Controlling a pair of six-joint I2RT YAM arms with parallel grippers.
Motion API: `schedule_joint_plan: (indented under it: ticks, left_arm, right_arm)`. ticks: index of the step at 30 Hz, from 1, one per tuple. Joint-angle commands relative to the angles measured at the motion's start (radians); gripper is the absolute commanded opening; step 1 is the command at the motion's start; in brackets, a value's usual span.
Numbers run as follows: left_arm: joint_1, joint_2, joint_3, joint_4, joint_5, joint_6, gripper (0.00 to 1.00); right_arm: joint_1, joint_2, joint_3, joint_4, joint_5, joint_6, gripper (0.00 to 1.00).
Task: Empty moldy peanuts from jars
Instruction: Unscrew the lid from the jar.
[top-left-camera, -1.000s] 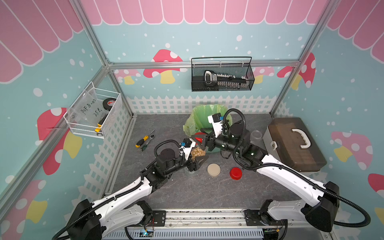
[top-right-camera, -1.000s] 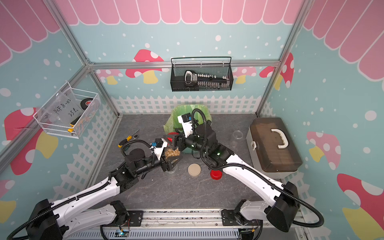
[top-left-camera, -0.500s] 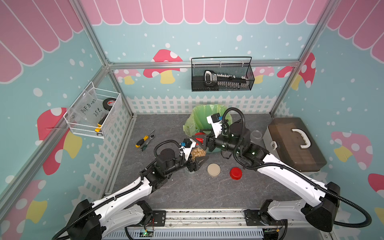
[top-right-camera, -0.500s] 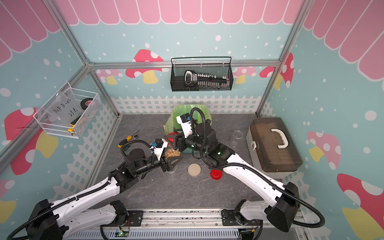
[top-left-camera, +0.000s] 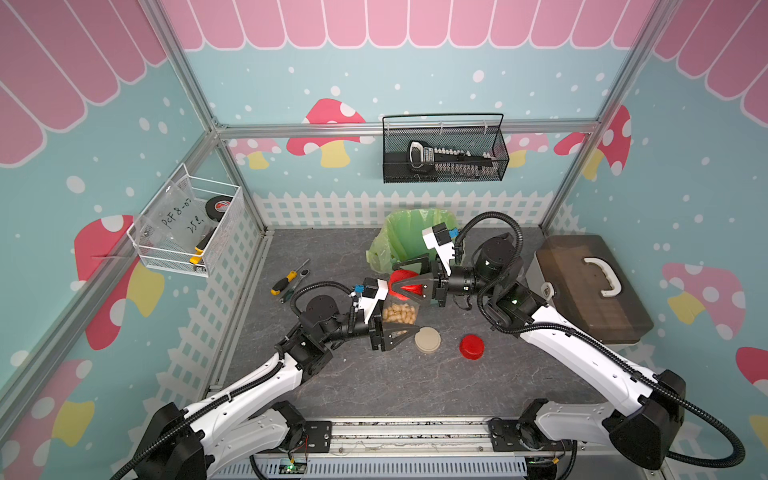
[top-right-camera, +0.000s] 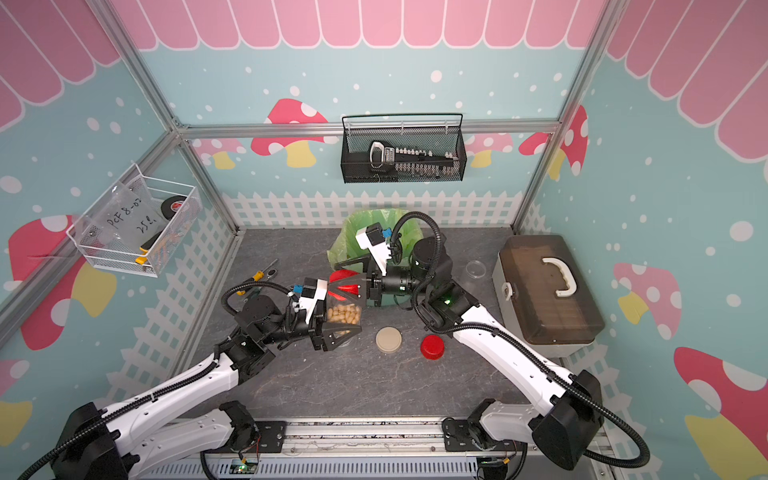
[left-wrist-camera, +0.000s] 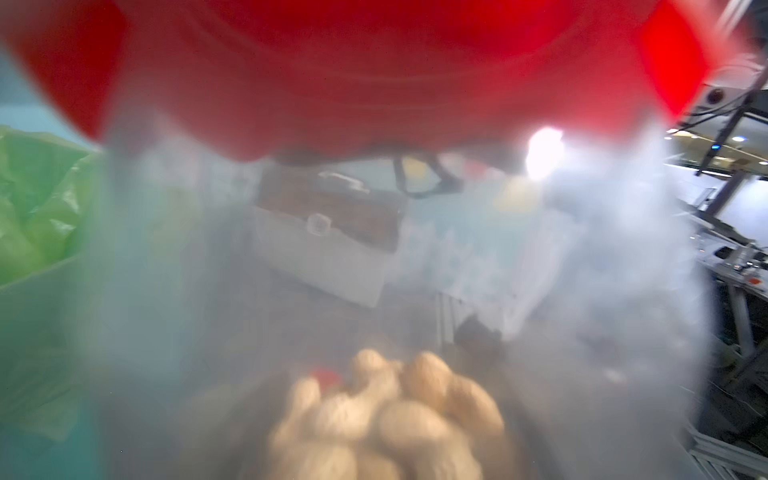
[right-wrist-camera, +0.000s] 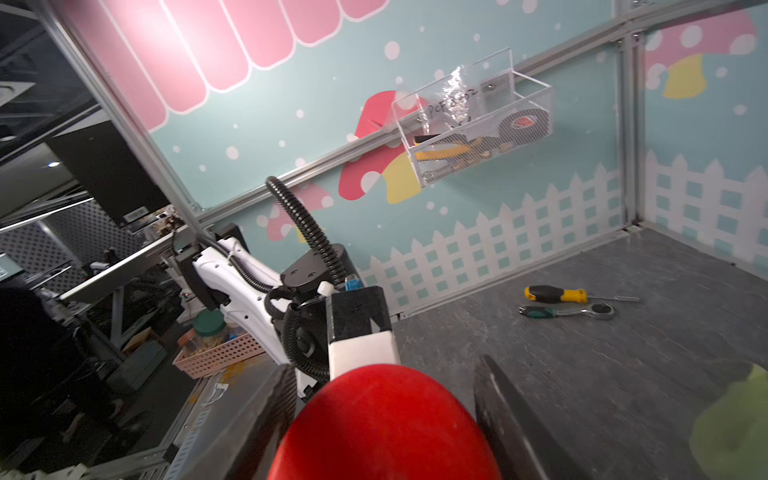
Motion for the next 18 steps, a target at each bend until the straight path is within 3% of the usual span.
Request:
schedule_joint_plan:
  ticks: [1,7,12,15,18]
  left_arm:
    - [0.010,0.010,0.004,0.095,0.081,-0.040,0.33]
    - [0.010,0.004,0.005,0.083,0.079,-0.032,0.33]
    - [0.012,-0.022,-0.005,0.052,0.021,-0.006,0.33]
    - [0.011,-0.036,-0.012,0.038,-0.025,0.007,0.33]
    - [0.012,-0.045,-0.015,0.022,-0.074,0.022,0.33]
  right_arm:
    - [0.007,0.013,-0.022,0.105,-0.168,0.057,0.56]
    - [0.005,0.019,-0.024,0.102,-0.189,0.048,0.61]
    - [0.000,0.008,-0.013,0.004,-0.131,-0.010,0.85]
    - [0.000,0.001,0.002,-0.078,-0.080,-0.058,0.94]
    - [-0.001,-0.002,0.007,-0.110,-0.056,-0.074,0.97]
